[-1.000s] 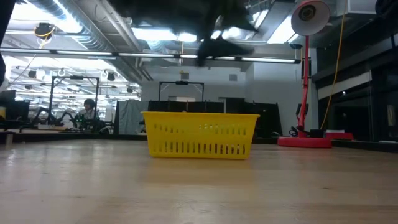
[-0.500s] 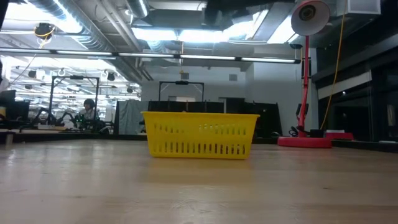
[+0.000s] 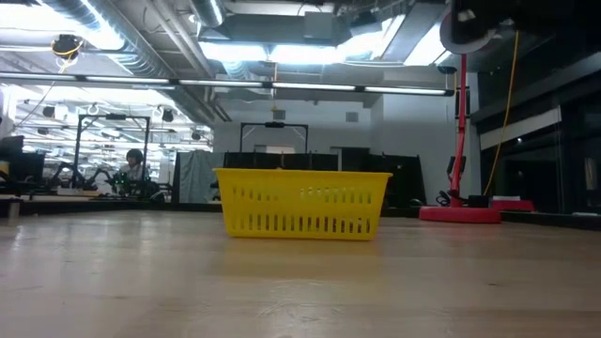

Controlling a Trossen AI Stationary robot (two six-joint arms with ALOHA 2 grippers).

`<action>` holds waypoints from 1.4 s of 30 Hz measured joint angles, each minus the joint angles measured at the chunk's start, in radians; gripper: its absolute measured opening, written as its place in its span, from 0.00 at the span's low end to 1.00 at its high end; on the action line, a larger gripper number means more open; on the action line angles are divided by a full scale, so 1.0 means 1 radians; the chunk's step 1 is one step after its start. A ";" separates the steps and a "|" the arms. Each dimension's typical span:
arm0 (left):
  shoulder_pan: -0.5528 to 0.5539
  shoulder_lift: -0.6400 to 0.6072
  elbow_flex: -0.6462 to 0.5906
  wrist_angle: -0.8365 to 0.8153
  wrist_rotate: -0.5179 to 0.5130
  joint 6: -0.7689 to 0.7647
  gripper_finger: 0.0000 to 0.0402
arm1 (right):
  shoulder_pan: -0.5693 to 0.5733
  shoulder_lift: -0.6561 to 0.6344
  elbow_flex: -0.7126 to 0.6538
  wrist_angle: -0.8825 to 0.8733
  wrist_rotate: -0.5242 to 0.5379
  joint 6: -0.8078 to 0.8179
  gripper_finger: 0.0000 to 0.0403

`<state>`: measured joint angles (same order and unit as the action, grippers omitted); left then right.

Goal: Pick & Place School Supplies
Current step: Put the orange eraser into the black bin

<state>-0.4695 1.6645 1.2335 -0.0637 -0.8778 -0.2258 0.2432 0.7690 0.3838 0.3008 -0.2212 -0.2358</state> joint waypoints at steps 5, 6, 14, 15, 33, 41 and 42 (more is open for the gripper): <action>0.032 -0.055 -0.055 -0.183 -0.015 -0.133 0.49 | -0.105 -0.273 -0.144 -0.011 -0.012 0.014 0.37; 0.033 -0.078 -0.087 -0.227 -0.014 -0.200 0.49 | -0.112 -0.321 -0.161 -0.044 -0.004 0.020 0.37; -0.096 -0.230 -0.388 -0.410 0.106 -0.918 0.49 | -0.128 -0.571 -0.178 -0.224 0.033 0.030 0.37; -0.128 -0.226 -0.411 -0.462 0.134 -1.031 0.48 | -0.128 -0.582 -0.176 -0.227 0.050 0.026 0.37; -0.539 -0.212 -0.338 -0.783 0.979 -1.639 0.46 | -0.128 -0.650 -0.177 -0.248 0.117 0.057 0.37; -0.575 -0.205 -0.338 -0.704 0.946 -1.972 0.47 | -0.128 -0.650 -0.177 -0.248 0.126 0.068 0.37; -0.572 -0.193 -0.338 -0.697 0.946 -2.002 0.46 | -0.128 -0.650 -0.177 -0.248 0.125 0.069 0.37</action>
<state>-1.0412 1.4717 0.8955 -0.7608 0.0678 -2.2273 0.1154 0.1188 0.2066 0.0525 -0.0959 -0.1669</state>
